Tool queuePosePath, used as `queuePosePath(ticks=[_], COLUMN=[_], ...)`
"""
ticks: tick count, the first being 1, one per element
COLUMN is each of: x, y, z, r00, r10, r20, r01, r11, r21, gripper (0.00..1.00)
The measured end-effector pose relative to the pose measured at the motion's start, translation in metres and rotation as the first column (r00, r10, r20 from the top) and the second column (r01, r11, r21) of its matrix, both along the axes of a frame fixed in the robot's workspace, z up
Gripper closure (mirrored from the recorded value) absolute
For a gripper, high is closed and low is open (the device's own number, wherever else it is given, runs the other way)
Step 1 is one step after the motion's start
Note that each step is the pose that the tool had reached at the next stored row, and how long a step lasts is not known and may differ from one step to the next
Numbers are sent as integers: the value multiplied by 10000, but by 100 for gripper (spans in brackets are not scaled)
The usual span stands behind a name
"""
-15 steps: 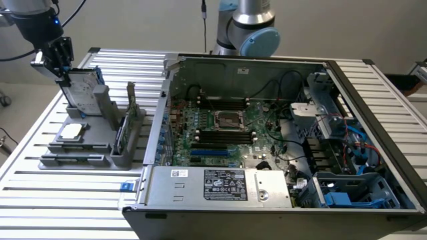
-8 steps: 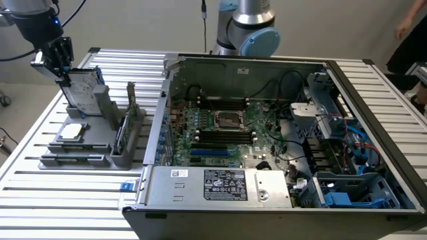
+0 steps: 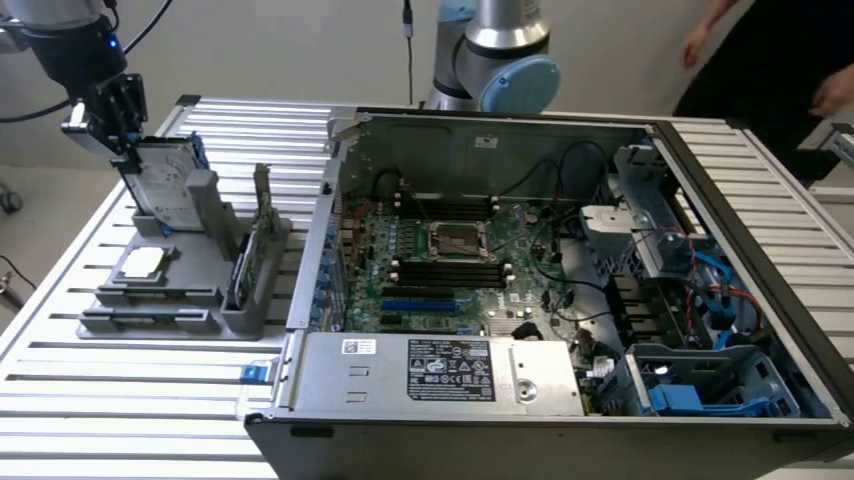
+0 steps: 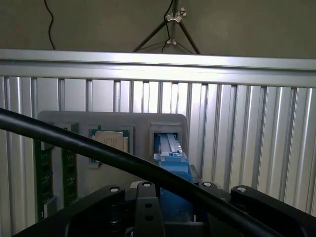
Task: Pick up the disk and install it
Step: 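Pick up the disk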
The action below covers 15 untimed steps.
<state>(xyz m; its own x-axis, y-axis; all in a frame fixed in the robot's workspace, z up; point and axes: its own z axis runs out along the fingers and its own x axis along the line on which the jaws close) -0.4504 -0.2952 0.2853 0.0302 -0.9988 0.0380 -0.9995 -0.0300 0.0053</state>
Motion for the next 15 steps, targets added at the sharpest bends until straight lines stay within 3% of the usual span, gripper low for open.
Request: queuePosePath(ticks=[6, 15], x=[0, 0], y=[0, 0], z=[44, 311], r00=[10000, 10000], r10=[0, -1], r20=[1, 0], r01=[0, 1], r11=[10000, 10000], r21=[0, 0], gripper=[67, 67])
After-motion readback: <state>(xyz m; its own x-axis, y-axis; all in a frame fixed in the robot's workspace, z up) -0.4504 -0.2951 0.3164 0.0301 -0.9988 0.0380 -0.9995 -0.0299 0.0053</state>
